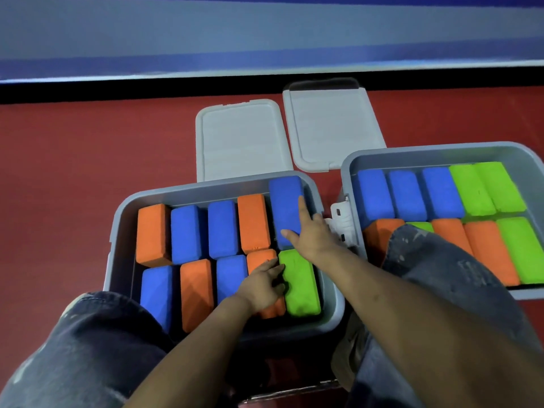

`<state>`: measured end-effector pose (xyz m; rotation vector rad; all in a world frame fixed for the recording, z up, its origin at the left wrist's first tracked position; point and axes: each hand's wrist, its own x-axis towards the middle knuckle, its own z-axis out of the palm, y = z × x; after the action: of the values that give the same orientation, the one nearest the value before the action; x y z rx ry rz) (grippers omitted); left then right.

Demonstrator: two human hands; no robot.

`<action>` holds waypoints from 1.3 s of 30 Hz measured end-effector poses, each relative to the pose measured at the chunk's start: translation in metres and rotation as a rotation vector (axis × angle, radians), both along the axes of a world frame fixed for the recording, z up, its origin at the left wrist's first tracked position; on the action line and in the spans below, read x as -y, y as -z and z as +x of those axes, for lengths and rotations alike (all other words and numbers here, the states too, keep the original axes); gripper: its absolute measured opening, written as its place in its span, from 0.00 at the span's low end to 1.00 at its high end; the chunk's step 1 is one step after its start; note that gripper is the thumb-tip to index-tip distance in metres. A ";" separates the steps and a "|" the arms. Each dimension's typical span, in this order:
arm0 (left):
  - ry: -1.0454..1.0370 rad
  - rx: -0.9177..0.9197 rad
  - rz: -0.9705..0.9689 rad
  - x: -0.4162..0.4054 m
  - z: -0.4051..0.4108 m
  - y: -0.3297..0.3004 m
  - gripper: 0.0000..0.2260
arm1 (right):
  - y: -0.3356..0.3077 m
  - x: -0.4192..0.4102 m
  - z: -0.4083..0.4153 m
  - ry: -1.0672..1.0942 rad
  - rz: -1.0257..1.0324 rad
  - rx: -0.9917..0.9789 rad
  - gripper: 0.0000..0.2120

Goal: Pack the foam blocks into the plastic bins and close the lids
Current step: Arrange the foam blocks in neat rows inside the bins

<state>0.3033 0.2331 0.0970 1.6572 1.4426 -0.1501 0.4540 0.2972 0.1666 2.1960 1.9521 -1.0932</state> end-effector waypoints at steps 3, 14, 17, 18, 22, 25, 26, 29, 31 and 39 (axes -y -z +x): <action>0.004 -0.126 0.084 0.005 -0.006 0.002 0.27 | 0.007 -0.005 -0.003 -0.006 -0.054 -0.055 0.39; -0.647 0.395 0.092 -0.039 -0.002 -0.035 0.22 | 0.040 0.005 -0.007 0.057 -0.234 -0.204 0.41; -0.314 0.263 0.146 -0.060 0.004 -0.031 0.21 | 0.050 0.000 -0.004 0.073 -0.250 -0.240 0.41; -0.243 0.188 0.124 -0.062 0.004 -0.028 0.22 | 0.052 -0.001 -0.004 0.082 -0.265 -0.251 0.41; -0.061 -0.079 0.092 -0.071 -0.005 -0.017 0.22 | 0.064 -0.007 -0.007 0.064 -0.268 -0.245 0.41; 0.031 -0.159 0.047 -0.090 -0.018 -0.017 0.21 | 0.071 -0.014 -0.013 0.053 -0.303 -0.255 0.41; 0.073 -0.190 0.034 -0.096 -0.022 -0.017 0.21 | 0.072 -0.018 -0.014 0.048 -0.314 -0.264 0.41; 0.182 -0.245 0.001 -0.112 -0.029 -0.015 0.21 | 0.081 -0.025 -0.013 0.039 -0.334 -0.277 0.41; 0.218 -0.248 -0.022 -0.120 -0.030 -0.013 0.21 | 0.087 -0.028 -0.013 0.034 -0.340 -0.275 0.41; 0.193 -0.263 -0.015 -0.122 -0.013 -0.007 0.23 | 0.098 -0.037 0.003 0.024 -0.315 -0.327 0.42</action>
<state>0.2899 0.3553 0.1039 1.8140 1.4644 -0.5022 0.4572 0.3343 0.0687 1.9783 1.7017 -1.7210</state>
